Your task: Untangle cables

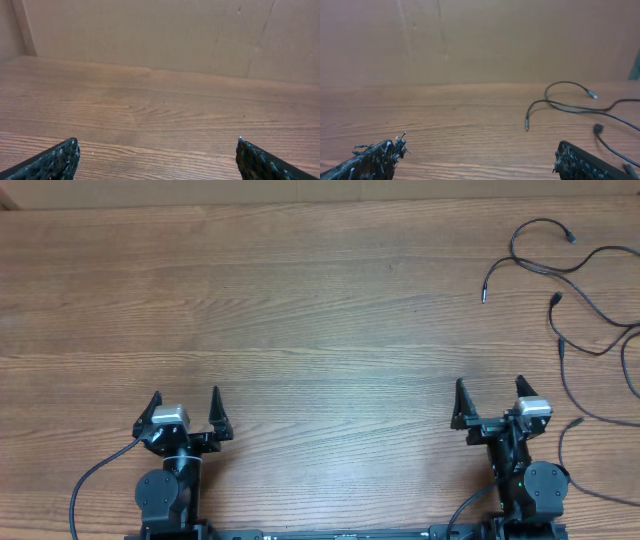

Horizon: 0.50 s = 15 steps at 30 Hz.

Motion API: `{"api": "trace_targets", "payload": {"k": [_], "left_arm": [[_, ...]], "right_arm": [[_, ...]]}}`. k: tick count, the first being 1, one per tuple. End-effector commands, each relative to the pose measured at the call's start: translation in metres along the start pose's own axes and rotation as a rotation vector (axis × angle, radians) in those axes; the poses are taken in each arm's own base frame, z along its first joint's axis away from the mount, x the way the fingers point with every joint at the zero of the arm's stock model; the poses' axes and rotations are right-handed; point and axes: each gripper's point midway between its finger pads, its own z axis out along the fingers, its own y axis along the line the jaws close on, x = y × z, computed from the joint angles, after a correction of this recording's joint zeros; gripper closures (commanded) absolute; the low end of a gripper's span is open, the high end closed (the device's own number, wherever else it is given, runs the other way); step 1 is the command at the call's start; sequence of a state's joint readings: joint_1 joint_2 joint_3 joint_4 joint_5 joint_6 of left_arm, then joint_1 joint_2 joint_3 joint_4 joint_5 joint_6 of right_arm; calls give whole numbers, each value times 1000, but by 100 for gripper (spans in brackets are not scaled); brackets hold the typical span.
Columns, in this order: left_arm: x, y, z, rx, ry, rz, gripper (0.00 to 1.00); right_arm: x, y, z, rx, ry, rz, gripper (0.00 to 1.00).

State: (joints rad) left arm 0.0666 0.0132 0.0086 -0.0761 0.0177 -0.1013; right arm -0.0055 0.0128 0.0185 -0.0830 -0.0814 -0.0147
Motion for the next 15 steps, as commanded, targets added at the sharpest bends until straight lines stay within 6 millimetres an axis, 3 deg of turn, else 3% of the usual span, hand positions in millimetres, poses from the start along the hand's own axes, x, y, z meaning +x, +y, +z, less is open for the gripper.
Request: {"api": "trace_targets", "payload": {"k": [1, 15], "left_arm": [[0, 2, 0, -8, -5, 11, 0], [0, 2, 0, -8, -5, 11, 0]], "right_arm": [[1, 11, 0, -63, -6, -10, 0], [1, 1, 0, -13, -7, -10, 0]]}}
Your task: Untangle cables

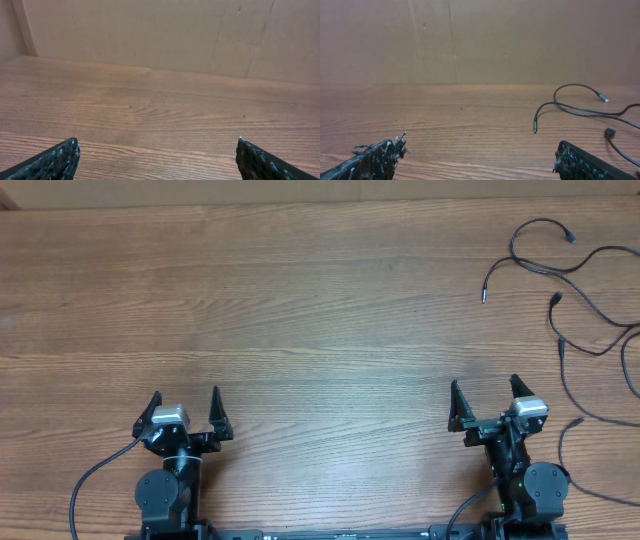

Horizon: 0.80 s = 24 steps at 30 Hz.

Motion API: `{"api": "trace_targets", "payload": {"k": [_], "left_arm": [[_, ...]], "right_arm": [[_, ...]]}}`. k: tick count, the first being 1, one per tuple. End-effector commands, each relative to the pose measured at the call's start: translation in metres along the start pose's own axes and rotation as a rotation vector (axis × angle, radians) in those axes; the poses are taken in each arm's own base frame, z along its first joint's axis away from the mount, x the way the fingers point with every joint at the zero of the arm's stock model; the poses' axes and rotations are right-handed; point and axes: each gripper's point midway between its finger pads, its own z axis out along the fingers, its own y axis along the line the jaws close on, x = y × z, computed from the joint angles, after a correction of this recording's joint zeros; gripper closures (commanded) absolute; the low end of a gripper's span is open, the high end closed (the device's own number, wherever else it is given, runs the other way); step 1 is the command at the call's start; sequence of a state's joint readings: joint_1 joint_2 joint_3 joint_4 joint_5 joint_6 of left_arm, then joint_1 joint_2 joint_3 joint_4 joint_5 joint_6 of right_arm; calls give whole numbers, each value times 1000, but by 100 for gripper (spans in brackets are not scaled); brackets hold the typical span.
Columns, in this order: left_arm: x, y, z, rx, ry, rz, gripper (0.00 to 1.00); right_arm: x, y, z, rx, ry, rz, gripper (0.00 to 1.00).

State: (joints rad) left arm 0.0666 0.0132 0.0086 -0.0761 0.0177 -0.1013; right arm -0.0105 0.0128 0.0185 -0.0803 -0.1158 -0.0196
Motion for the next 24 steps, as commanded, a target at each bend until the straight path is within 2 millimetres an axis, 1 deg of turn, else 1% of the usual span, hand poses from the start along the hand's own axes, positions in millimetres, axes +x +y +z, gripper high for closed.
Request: {"api": "trace_targets", "payload": {"k": [1, 5, 24], "left_arm": [[0, 2, 0, -8, -5, 11, 0], [0, 2, 0, -8, -5, 11, 1], [0, 2, 0, -8, -5, 11, 0]], "right_arm": [[1, -6, 0, 23, -6, -5, 0], [1, -8, 0, 34, -7, -5, 0], [1, -8, 0, 34, -7, -5, 0]]}}
